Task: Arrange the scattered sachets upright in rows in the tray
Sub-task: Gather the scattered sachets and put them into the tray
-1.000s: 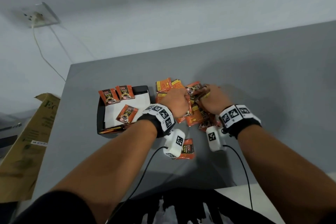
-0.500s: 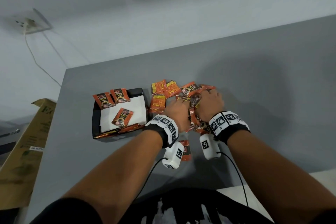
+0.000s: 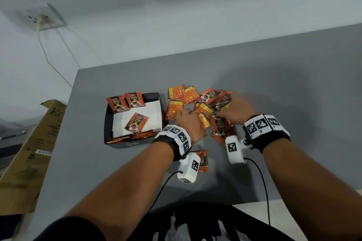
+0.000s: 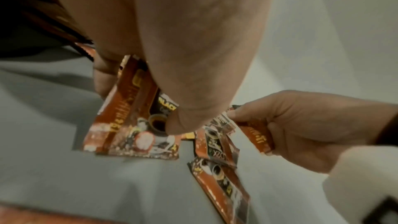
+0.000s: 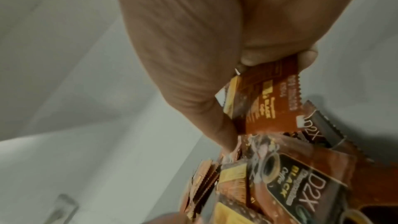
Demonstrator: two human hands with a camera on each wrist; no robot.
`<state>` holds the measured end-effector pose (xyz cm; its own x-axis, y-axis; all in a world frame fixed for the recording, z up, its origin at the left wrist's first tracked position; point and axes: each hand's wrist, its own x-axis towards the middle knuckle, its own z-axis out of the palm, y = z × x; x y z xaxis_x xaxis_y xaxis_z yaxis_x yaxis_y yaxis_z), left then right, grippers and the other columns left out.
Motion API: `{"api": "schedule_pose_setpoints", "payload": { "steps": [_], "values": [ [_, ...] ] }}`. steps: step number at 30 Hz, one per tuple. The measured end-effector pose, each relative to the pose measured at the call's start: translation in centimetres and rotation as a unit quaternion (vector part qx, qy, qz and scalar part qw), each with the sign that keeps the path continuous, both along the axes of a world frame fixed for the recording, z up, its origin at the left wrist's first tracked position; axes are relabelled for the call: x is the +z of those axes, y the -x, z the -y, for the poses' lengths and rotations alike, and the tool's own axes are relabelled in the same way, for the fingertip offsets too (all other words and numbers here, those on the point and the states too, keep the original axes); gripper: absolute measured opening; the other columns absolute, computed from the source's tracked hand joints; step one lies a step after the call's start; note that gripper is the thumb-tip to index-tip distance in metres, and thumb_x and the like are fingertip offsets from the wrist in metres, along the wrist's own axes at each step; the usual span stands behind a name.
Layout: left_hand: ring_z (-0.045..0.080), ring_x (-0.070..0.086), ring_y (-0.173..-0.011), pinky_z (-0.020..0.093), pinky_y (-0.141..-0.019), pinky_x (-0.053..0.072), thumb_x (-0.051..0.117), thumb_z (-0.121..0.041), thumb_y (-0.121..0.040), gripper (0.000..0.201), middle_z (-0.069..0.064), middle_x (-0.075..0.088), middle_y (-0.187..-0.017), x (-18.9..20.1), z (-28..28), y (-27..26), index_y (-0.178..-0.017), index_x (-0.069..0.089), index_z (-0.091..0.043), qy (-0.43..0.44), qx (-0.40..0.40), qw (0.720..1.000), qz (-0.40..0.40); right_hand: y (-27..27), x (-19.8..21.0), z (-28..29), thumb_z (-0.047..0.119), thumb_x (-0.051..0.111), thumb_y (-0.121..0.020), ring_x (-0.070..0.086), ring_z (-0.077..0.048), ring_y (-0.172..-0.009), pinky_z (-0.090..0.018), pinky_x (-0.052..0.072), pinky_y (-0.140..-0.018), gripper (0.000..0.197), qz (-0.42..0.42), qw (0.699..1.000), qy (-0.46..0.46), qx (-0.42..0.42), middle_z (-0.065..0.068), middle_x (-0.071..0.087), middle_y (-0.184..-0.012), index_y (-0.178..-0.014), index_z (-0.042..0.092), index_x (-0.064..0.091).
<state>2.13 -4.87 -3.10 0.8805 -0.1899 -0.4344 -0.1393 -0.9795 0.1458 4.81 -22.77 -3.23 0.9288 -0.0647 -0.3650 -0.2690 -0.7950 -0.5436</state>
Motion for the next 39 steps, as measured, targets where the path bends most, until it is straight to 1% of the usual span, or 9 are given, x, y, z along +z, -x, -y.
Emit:
{"api": "schedule_pose_setpoints", "payload": {
  "steps": [4, 8, 14, 18, 23, 26, 32, 35, 39],
  "values": [
    [0.033, 0.035, -0.136, 0.044, -0.109, 0.04, 0.071, -0.036, -0.084, 0.066, 0.009, 0.039, -0.146, -0.8, 0.0, -0.2, -0.14, 0.043, -0.015, 0.031, 0.01, 0.999, 0.016, 1.6, -0.8, -0.4, 0.028, 0.077, -0.078, 0.064, -0.018, -0.084, -0.026, 0.049, -0.074, 0.023, -0.037, 0.999, 0.026, -0.011, 0.004, 0.063, -0.083, -0.091, 0.017, 0.061],
    [0.033, 0.041, -0.129, 0.045, -0.104, 0.046, 0.073, -0.027, -0.083, 0.059, 0.011, 0.047, -0.136, -0.3, 0.0, -0.2, -0.133, 0.043, -0.015, 0.054, 0.007, 0.998, 0.018, 2.1, -3.3, -2.2, 0.056, 0.075, -0.06, 0.065, -0.026, -0.097, -0.045, 0.056, -0.088, 0.073, -0.025, 0.995, 0.05, -0.082, 0.0, 0.065, -0.111, -0.117, 0.017, 0.05],
    [0.029, 0.062, -0.096, 0.043, -0.081, 0.058, 0.067, -0.017, -0.083, 0.057, 0.008, 0.063, -0.106, 0.3, -0.3, -0.2, -0.132, 0.039, -0.019, 0.105, 0.002, 0.994, -0.02, 2.4, -3.7, -2.6, 0.034, 0.075, -0.078, 0.065, -0.033, -0.107, -0.048, 0.051, -0.095, 0.059, -0.014, 0.991, 0.084, -0.107, -0.006, 0.066, -0.113, -0.124, 0.019, 0.041],
    [0.027, 0.053, -0.114, 0.045, -0.097, 0.049, 0.05, -0.039, -0.089, 0.035, 0.004, 0.055, -0.117, 1.0, -0.7, -1.3, -0.116, 0.055, -0.017, 0.103, -0.012, 0.995, 0.0, 1.8, -3.8, -1.6, 0.055, 0.059, -0.077, 0.065, -0.024, -0.089, -0.04, 0.055, -0.086, 0.042, -0.003, 0.997, 0.055, -0.05, 0.001, 0.067, -0.101, -0.108, 0.027, 0.055],
    [0.036, 0.041, -0.132, 0.051, -0.117, 0.026, 0.048, -0.037, -0.096, 0.048, 0.015, 0.049, -0.135, 1.3, 0.7, -3.0, -0.133, 0.048, -0.007, 0.075, -0.014, 0.997, -0.005, 0.4, -1.2, 1.5, 0.029, 0.067, -0.073, 0.064, -0.021, -0.082, -0.02, 0.04, -0.062, 0.015, 0.013, 0.999, 0.04, -0.011, 0.009, 0.061, -0.079, -0.085, 0.022, 0.064],
    [0.041, 0.03, -0.142, 0.056, -0.122, 0.014, 0.054, -0.043, -0.093, 0.062, 0.018, 0.046, -0.142, 0.0, 1.3, -3.1, -0.144, 0.04, -0.011, 0.051, -0.005, 0.999, -0.015, -1.0, -0.5, 2.9, 0.03, 0.076, -0.068, 0.063, -0.025, -0.075, -0.021, 0.033, -0.052, 0.025, 0.033, 0.998, 0.024, -0.054, 0.002, 0.06, -0.071, -0.08, 0.014, 0.06],
    [0.035, 0.05, -0.121, 0.046, -0.1, 0.05, 0.068, -0.026, -0.087, 0.05, 0.013, 0.045, -0.131, 0.0, 1.3, -2.4, -0.133, 0.052, -0.014, 0.106, 0.006, 0.994, 0.029, -2.8, -1.4, 1.4, 0.042, 0.077, -0.075, 0.063, -0.025, -0.082, -0.028, 0.043, -0.071, 0.037, 0.021, 0.997, 0.057, -0.048, -0.005, 0.066, -0.089, -0.094, 0.012, 0.066],
    [0.033, 0.055, -0.117, 0.041, -0.098, 0.05, 0.068, -0.018, -0.088, 0.053, 0.013, 0.048, -0.131, 0.0, 0.7, -2.2, -0.137, 0.046, -0.015, 0.164, 0.018, 0.986, 0.026, -3.8, -4.1, 0.6, 0.064, 0.067, -0.068, 0.063, -0.028, -0.095, -0.034, 0.047, -0.079, 0.059, 0.025, 0.995, 0.086, -0.04, -0.006, 0.068, -0.105, -0.105, 0.019, 0.062],
    [0.027, 0.061, -0.1, 0.032, -0.077, 0.049, 0.068, -0.016, -0.088, 0.031, 0.008, 0.062, -0.106, 0.3, -0.2, -1.9, -0.116, 0.055, -0.012, 0.208, 0.017, 0.976, 0.054, -2.7, -2.9, -0.4, 0.044, 0.085, -0.07, 0.053, -0.038, -0.114, -0.043, 0.049, -0.098, 0.069, 0.041, 0.989, 0.103, -0.097, -0.017, 0.052, -0.125, -0.122, 0.013, 0.051]
  ]
}}
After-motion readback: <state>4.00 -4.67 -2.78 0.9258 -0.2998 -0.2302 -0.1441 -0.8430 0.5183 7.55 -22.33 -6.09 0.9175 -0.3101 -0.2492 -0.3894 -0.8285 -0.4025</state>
